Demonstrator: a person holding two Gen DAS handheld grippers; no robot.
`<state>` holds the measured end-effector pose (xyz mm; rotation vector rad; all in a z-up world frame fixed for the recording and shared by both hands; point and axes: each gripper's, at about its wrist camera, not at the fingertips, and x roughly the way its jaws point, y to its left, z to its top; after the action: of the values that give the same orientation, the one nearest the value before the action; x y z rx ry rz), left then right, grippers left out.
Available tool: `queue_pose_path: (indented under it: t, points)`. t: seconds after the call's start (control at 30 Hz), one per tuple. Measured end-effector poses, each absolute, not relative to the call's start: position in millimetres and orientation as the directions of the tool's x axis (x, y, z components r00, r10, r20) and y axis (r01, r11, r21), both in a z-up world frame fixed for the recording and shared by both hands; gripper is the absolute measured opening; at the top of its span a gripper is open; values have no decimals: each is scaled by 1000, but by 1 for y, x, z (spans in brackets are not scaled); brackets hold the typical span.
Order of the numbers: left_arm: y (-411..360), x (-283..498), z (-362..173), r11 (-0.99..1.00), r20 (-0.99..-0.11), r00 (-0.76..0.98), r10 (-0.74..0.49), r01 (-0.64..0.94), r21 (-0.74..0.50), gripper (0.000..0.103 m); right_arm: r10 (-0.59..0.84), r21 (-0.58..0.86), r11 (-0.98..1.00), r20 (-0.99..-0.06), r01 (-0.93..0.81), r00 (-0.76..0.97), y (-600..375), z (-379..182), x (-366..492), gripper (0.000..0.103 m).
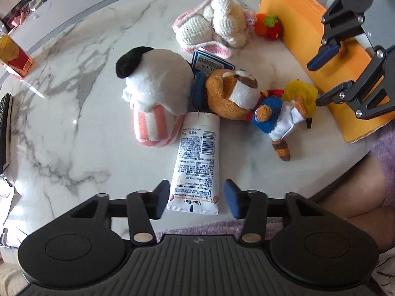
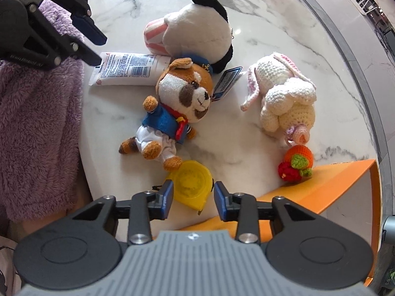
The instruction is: Organize objects
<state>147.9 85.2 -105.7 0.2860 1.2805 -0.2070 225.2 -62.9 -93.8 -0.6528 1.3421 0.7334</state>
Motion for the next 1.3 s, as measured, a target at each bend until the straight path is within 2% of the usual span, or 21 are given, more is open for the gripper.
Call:
queue_pose_path:
  t: [0.2, 0.47, 0.53, 0.6, 0.7, 0.87, 1.1, 1.13, 1.2, 1.3]
  points:
    - [86, 161, -125, 949, -967, 256, 20, 298, 99, 72, 45, 29, 641, -999, -767, 0, -60, -119, 237, 57]
    - [89, 178, -134, 957, -963, 270, 4, 278, 82, 74, 40, 62, 693, -998, -718, -48, -55, -134, 249, 61]
    - [89, 180, -138, 958, -966, 257, 3, 277, 76, 70, 28, 59, 704, -998, -707, -55, -54, -139, 251, 61]
    - [91, 180, -140, 961, -968, 251, -11, 272, 59, 61, 17, 64, 712, -997, -699, -74, -54, -145, 251, 61]
    - [92, 179, -138, 962, -966, 258, -14, 268, 57, 59, 17, 68, 720, -997, -690, -80, -57, -146, 250, 56]
    - [99, 173, -122, 969, -952, 302, -53, 245, 24, 57, 50, 88, 741, -996, -666, -76, -63, -140, 244, 56]
    - [107, 162, -97, 975, -941, 328, -84, 224, -9, 53, 75, 43, 730, -997, -682, 18, -63, -101, 226, 56]
    - [107, 161, -93, 974, -940, 329, -89, 225, -13, 50, 82, 37, 731, -996, -682, 34, -63, -94, 224, 56]
    - [105, 162, -87, 973, -939, 327, -107, 229, -31, 24, 98, 27, 734, -993, -678, 67, -65, -80, 220, 56]
    - [102, 159, -79, 974, -940, 325, -101, 223, -27, 24, 117, 12, 740, -987, -672, 112, -70, -61, 221, 56]
